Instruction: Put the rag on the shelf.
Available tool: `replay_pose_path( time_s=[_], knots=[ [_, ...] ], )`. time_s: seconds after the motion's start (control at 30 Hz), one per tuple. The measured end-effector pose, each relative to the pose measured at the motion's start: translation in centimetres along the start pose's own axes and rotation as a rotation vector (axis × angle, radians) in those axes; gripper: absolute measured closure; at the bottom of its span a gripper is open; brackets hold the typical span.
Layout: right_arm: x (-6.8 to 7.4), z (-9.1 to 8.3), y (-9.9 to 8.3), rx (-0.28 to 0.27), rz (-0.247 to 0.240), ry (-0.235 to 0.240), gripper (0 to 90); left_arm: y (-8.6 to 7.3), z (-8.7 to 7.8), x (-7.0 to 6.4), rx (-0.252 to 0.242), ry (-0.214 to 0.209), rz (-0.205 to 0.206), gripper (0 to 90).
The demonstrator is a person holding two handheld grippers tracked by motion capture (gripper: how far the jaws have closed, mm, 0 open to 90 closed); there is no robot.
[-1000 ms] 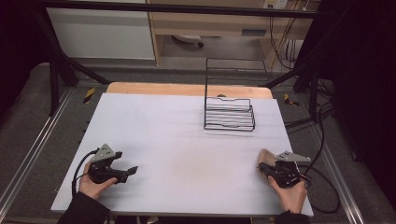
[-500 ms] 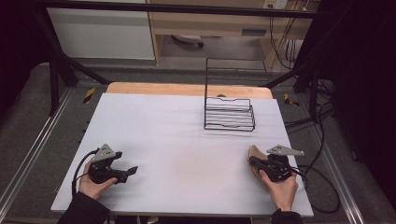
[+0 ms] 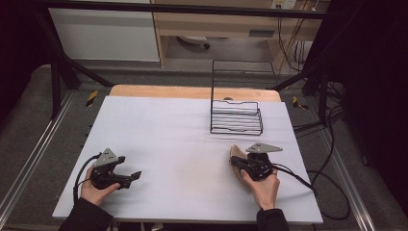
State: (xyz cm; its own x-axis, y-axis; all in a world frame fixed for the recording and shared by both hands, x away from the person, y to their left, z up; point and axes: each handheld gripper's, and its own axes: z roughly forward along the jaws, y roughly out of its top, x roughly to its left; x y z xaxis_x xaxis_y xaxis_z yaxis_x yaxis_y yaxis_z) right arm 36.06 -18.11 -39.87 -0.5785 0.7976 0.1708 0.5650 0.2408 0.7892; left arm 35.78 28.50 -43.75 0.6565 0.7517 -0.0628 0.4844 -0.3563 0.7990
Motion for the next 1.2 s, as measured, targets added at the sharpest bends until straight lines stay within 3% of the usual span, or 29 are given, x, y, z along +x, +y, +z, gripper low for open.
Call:
replay_pose_path(
  time_s=[0.23, 0.37, 0.7, 0.77, 0.9, 0.97, 1.03, 1.17, 1.2],
  knots=[
    [2.1, 1.9, 1.1, 0.010, -0.039, 0.050, 86.0, 0.0, 0.0, 0.0, -0.001, 0.001, -0.002, 10.0],
    [3.7, 3.9, 1.3, 0.038, -0.071, 0.080, 85.9, 0.0, -0.1, 0.0, -0.003, 0.000, -0.002, 10.0],
    [4.4, 7.7, -0.5, 0.117, -0.069, 0.096, 83.6, 0.0, 0.0, 0.0, 0.000, -0.002, -0.002, 10.0],
    [4.3, 8.1, -0.7, 0.122, -0.074, 0.098, 77.9, 0.0, 0.0, 0.0, 0.001, -0.003, -0.002, 10.1],
    [4.1, 7.8, -0.3, 0.071, -0.100, 0.108, 54.2, 0.0, 0.0, 0.0, 0.003, -0.005, -0.001, 10.1],
    [3.7, 7.1, 0.2, 0.042, -0.140, 0.072, 41.5, 0.0, 0.0, 0.0, 0.002, -0.005, -0.002, 10.1],
    [2.9, 6.1, 0.6, 0.036, -0.163, 0.042, 36.8, -0.1, 0.0, 0.0, 0.002, -0.006, -0.003, 10.1],
    [0.1, 4.3, 0.4, 0.050, -0.123, -0.013, 34.4, -0.1, 0.1, 0.0, 0.004, -0.006, -0.003, 10.1],
    [0.1, 4.3, 0.4, 0.050, -0.123, -0.013, 34.4, -0.1, 0.1, -0.1, 0.004, -0.006, -0.004, 10.1]
  ],
)
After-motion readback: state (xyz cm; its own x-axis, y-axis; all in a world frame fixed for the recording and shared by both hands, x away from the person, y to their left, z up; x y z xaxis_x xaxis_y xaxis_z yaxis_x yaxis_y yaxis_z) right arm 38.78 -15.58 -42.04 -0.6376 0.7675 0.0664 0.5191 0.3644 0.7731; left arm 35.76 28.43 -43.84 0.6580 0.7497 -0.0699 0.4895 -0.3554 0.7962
